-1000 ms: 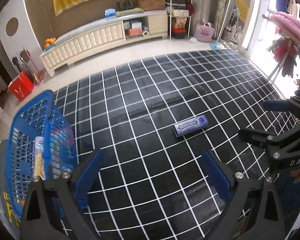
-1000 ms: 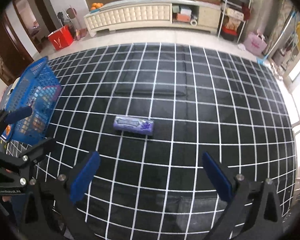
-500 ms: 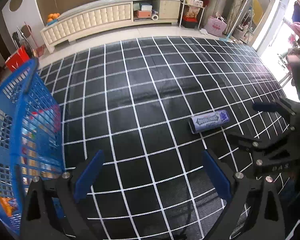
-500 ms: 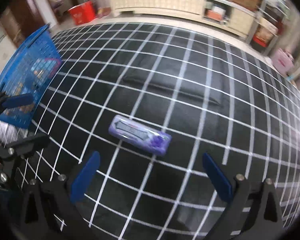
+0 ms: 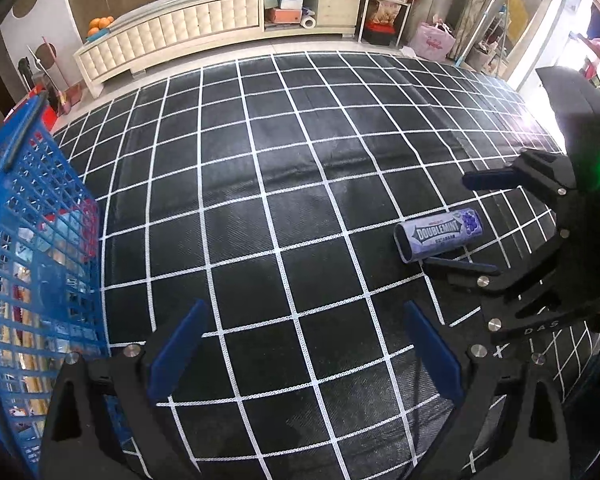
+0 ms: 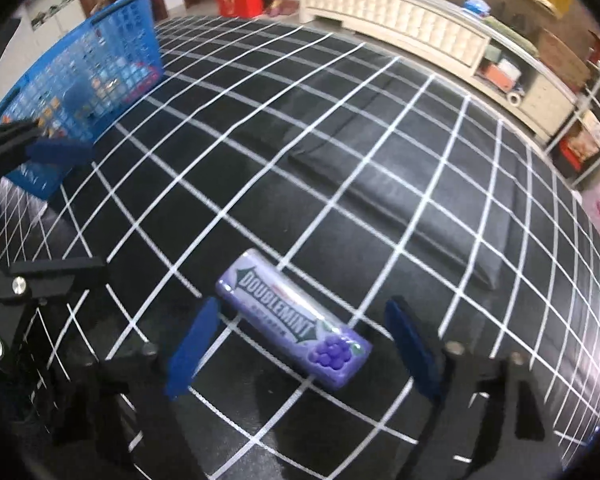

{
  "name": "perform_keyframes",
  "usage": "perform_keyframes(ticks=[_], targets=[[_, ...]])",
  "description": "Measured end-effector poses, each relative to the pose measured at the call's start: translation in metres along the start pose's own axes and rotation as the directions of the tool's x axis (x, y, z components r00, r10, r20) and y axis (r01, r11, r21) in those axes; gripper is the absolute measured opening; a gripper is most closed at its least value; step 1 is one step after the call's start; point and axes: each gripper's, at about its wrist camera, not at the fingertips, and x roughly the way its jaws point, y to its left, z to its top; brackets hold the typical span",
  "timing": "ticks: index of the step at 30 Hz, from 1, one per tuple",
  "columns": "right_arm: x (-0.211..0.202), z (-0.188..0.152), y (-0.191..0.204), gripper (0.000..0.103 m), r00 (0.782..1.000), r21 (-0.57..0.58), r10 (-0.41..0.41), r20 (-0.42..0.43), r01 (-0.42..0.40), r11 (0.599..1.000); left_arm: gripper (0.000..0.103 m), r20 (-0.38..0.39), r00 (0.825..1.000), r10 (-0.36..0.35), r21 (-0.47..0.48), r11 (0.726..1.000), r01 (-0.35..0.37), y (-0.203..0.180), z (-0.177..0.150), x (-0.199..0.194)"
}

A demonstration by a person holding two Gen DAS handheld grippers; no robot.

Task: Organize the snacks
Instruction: 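Lower the right gripper onto the Doublemint gum pack and close it, then carry the gum pack in the right gripper over the blue basket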

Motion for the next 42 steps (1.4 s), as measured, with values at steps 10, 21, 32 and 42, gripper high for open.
perform_keyframes(ticks=[10,21,32,42], targets=[[-0.001,-0.003,0.022,0.036,1.000,-0.090,0.006,0.002,-0.006,0.996,0.097,0.004,1.000,0.021,-0.011,1.000,-0.021,0.004,-0.007,0.007],[-0.052,-0.031,0.034,0.035,0.994,0.102,-0.077,0.074,0.069,0.992,0.097,0.061,0.998,0.013,0.022,1.000,-0.014,-0.004,-0.018,-0.030],[-0.145,-0.026,0.072,0.035,0.967,0.150,-0.181,0.180,0.155,0.976,0.097,0.202,0.979,0.009,-0.028,1.000,-0.003,0.008,-0.021,-0.114],[-0.204,-0.002,0.122,0.035,0.936,0.158,-0.207,0.283,0.167,0.973,0.103,0.320,0.947,0.019,0.003,1.000,-0.021,0.029,-0.044,-0.192]])
